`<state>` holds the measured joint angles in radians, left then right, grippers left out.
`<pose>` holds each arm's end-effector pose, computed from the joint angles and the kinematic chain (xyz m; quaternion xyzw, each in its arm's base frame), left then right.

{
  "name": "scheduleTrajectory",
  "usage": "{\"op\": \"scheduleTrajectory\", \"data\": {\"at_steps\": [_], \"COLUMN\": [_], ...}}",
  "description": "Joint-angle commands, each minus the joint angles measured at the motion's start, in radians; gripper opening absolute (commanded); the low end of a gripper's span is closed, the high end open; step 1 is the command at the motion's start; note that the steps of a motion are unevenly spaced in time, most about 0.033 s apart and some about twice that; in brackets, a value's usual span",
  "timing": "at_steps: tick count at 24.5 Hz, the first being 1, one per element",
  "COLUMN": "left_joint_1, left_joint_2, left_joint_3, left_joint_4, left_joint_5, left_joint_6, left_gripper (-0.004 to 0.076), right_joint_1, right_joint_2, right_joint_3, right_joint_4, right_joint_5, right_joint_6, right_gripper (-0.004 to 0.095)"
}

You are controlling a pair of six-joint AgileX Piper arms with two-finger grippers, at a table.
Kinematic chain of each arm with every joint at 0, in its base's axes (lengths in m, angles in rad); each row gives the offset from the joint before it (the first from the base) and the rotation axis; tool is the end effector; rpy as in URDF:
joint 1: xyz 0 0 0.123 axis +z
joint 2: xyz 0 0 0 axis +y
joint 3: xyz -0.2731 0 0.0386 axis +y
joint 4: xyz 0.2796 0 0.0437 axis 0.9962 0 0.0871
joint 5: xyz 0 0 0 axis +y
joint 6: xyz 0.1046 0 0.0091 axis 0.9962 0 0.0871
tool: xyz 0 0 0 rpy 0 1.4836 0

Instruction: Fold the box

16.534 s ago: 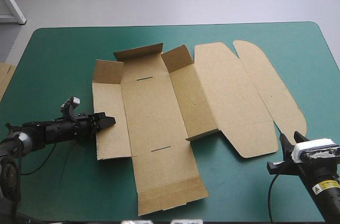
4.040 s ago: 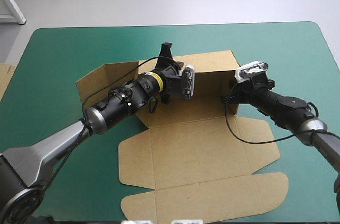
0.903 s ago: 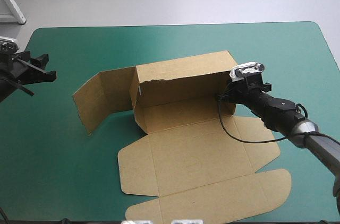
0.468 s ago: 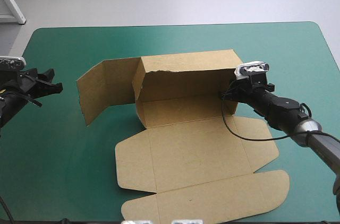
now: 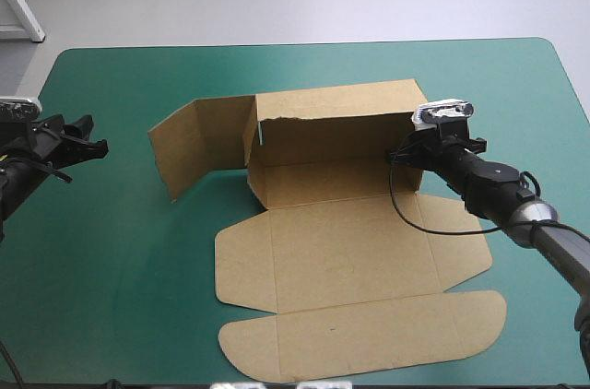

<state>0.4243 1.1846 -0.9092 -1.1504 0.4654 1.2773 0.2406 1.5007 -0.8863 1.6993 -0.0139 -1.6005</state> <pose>0.2933 0.0853 0.3201 0.0128 0.8206 -0.0070 0.5713 0.3535 0.0853 0.2197 -0.0580 0.8654 0.0782 0.4915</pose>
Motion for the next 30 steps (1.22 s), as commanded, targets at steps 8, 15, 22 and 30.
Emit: {"op": "scheduleTrajectory", "data": {"at_steps": [8,15,22,30], "left_joint_1": [0.001,-0.001,-0.001,-0.001], "left_joint_2": [-0.023,-0.023,-0.023,-0.023], "left_joint_3": [-0.026,-0.026,-0.026,-0.026], "left_joint_4": [-0.072,-0.074,-0.121,-0.13], "left_joint_5": [0.005,0.012,0.032,0.055], "left_joint_6": [-0.001,-0.001,-0.001,-0.001], "left_gripper": [0.0349,0.0349,0.0349,0.0349], "right_joint_1": [-0.009,-0.009,-0.021,-0.028], "right_joint_2": [0.029,0.069,0.123,0.287], "right_joint_3": [-0.158,-0.318,-0.516,-0.768], "right_joint_4": [-0.139,-0.812,-1.289,-1.424], "right_joint_5": [0.28,0.388,0.577,0.841], "right_joint_6": [0.27,0.894,1.296,1.442], "right_gripper": [-0.0002,-0.0001,-0.0001,0.0]}}
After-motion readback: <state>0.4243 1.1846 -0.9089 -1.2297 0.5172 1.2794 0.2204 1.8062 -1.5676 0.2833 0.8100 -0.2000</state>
